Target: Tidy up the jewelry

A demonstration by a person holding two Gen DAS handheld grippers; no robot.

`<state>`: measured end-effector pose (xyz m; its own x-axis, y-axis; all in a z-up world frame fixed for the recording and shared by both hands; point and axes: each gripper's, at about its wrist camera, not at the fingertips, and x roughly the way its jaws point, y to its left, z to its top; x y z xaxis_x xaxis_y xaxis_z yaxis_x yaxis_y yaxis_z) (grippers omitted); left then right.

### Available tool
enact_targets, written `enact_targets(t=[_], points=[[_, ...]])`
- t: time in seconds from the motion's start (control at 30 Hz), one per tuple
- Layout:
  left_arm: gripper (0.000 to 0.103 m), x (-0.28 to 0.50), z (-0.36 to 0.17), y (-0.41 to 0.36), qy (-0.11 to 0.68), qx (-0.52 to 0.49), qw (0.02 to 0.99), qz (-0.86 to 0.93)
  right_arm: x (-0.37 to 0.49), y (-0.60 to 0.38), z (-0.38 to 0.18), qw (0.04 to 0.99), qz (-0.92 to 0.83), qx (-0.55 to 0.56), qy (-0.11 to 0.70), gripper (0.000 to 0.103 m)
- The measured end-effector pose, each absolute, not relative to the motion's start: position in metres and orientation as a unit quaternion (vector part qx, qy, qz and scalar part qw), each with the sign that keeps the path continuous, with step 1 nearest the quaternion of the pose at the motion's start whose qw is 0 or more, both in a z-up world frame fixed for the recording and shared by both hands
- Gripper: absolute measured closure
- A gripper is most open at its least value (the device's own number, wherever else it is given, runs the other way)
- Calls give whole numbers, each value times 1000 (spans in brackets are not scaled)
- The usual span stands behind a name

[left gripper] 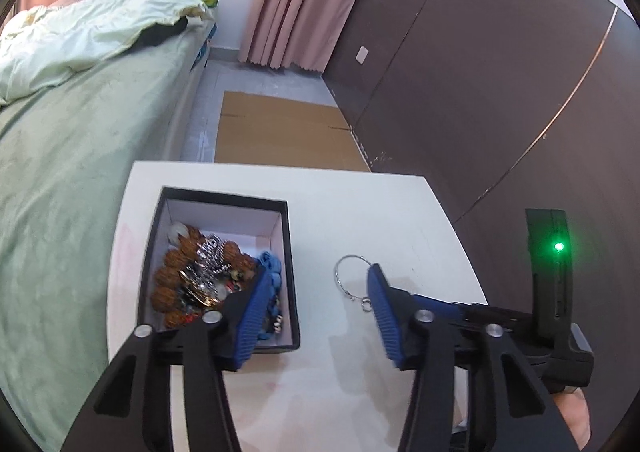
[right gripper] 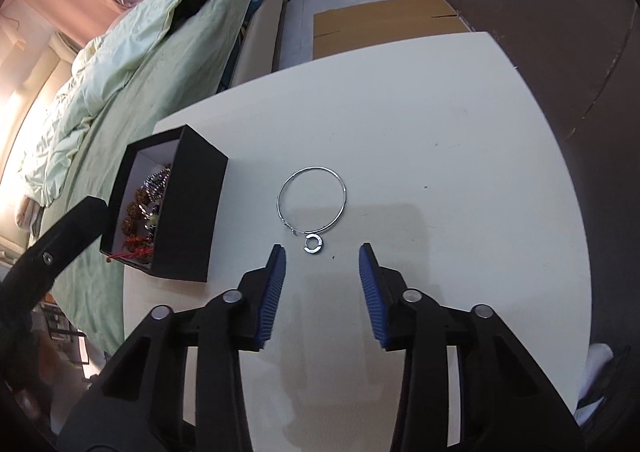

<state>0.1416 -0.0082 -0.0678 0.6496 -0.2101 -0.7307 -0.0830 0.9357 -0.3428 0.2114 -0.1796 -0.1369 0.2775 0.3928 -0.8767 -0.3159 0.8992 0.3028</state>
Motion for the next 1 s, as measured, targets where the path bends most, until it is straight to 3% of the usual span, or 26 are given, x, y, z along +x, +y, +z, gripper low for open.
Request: enact_targets(t=[0.47, 0.53, 0.57, 0.7, 0.77, 0.8, 1.0], points=[[66, 147, -77, 16, 426, -211, 880, -5, 222, -149, -158, 796, 210, -29, 567, 79], [66, 148, -77, 16, 426, -212, 880, -6, 222, -146, -158, 799, 204, -40, 564, 82], [66, 148, -77, 15, 426, -212, 880, -7, 221, -145, -158, 801, 201, -48, 562, 89], [66, 150, -76, 12, 425, -210, 880, -11, 219, -142, -160, 803, 199, -73, 557, 91], [66, 151, -76, 8, 425, -208, 881, -15, 220, -145, -160, 800, 199, -67, 563, 91], [66, 152, -77, 6, 426, -206, 881, -18, 221, -148, -158, 800, 197, -62, 564, 101], [66, 161, -78, -22, 432, -180, 883, -49, 231, -186, -139, 811, 185, -1, 555, 101]])
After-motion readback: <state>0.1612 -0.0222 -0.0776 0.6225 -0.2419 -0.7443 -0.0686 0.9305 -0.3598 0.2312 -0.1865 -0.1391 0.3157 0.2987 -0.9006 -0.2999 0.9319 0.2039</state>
